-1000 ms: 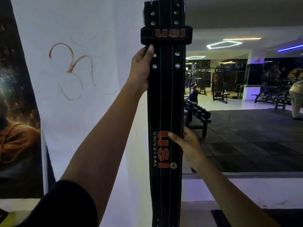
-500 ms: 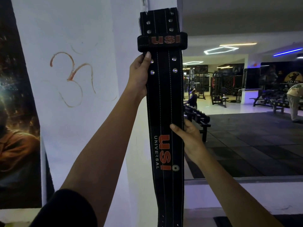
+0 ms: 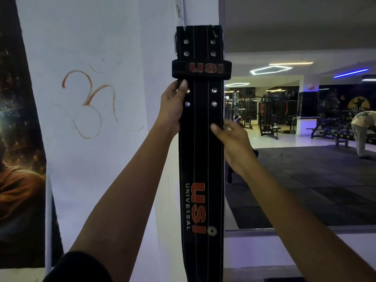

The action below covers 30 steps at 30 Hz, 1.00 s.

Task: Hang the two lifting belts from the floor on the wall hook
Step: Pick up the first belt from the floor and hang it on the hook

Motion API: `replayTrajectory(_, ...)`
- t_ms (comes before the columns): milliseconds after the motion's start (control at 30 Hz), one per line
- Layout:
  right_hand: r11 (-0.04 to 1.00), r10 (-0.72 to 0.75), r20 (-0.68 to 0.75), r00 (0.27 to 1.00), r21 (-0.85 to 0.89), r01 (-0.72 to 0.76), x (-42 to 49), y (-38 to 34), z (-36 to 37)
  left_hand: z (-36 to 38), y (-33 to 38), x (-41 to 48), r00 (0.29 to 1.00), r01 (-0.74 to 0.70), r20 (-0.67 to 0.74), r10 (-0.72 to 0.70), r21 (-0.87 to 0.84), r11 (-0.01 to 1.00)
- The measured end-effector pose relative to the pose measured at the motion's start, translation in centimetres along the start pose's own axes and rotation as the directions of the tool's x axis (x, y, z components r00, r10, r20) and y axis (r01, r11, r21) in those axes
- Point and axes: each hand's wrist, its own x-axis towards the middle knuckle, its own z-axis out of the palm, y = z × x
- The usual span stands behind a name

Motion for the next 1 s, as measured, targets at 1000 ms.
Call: replayTrajectory(1000, 0.964, 0.259, -0.269, 0.928, 0.013, -0.265, 10.9, -9.7, 7.8, -5.9, -1.7, -2.1, 0.953, 0.24, 0.182, -0.241, 0.028, 0.97)
